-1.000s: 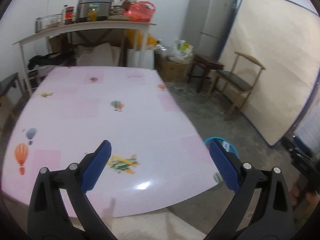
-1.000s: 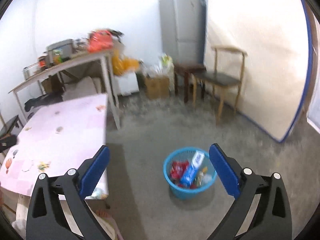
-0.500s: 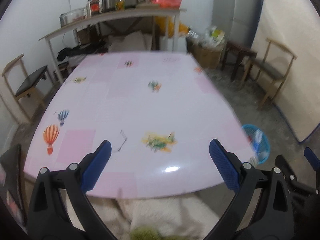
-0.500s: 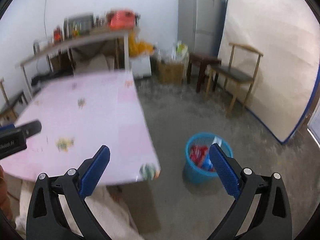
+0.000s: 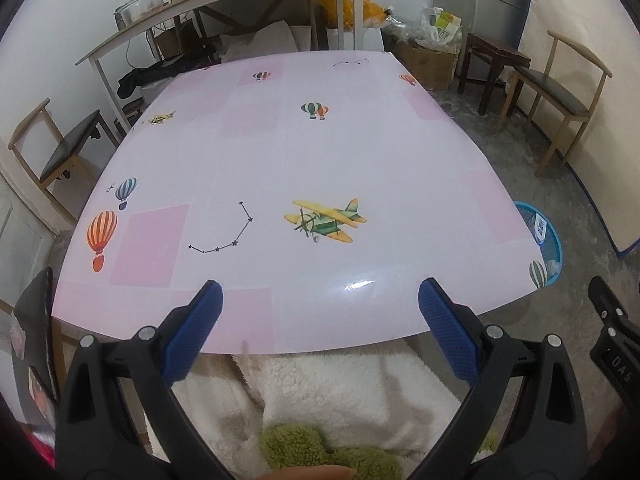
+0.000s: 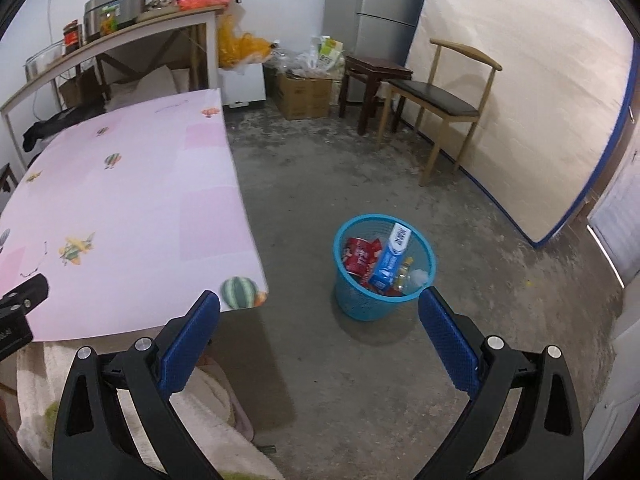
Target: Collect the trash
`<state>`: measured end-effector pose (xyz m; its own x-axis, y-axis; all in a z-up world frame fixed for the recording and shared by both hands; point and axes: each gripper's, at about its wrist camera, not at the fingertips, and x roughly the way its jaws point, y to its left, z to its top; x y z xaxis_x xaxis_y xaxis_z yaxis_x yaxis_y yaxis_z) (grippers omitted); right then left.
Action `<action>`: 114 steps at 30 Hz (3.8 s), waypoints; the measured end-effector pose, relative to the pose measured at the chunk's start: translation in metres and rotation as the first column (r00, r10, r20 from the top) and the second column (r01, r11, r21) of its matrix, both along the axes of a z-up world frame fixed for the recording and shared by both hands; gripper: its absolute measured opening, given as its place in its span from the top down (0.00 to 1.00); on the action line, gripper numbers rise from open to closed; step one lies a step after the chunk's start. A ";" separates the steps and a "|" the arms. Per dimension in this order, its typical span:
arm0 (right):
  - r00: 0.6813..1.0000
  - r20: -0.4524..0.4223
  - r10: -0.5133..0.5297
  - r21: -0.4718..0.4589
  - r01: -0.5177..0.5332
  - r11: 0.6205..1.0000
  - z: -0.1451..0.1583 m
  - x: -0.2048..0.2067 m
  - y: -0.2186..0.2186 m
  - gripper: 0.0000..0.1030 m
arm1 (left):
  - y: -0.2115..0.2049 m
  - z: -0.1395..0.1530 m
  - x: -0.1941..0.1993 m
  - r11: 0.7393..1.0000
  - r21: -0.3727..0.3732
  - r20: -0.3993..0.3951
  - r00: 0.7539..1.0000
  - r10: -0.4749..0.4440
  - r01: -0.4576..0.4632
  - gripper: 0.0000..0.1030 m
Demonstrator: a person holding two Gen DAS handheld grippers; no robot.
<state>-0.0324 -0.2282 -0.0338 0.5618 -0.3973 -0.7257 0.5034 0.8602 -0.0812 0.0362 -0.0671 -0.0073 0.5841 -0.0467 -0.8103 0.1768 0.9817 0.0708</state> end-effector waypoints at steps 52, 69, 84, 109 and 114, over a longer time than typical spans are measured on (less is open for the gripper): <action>1.000 -0.005 -0.028 0.002 0.028 1.000 -0.002 -0.001 -0.013 0.06 | -0.011 0.007 -0.005 0.993 -0.041 0.018 0.994 -0.107 0.108 0.08; 1.000 -0.014 -0.022 0.010 0.022 1.000 -0.004 -0.002 -0.014 0.06 | -0.014 0.002 -0.005 0.992 -0.043 -0.004 0.992 -0.123 0.123 0.08; 1.000 -0.013 -0.026 0.012 0.026 1.000 -0.003 -0.001 -0.014 0.06 | -0.016 -0.001 -0.006 0.991 -0.045 -0.006 0.992 -0.125 0.125 0.08; 1.000 -0.009 -0.026 0.008 0.026 1.000 -0.001 -0.001 -0.013 0.06 | -0.018 -0.002 -0.008 0.991 -0.048 -0.005 0.992 -0.127 0.126 0.08; 1.000 -0.010 -0.026 0.008 0.026 1.000 -0.002 -0.001 -0.013 0.06 | -0.018 -0.001 -0.008 0.991 -0.048 -0.006 0.992 -0.128 0.127 0.08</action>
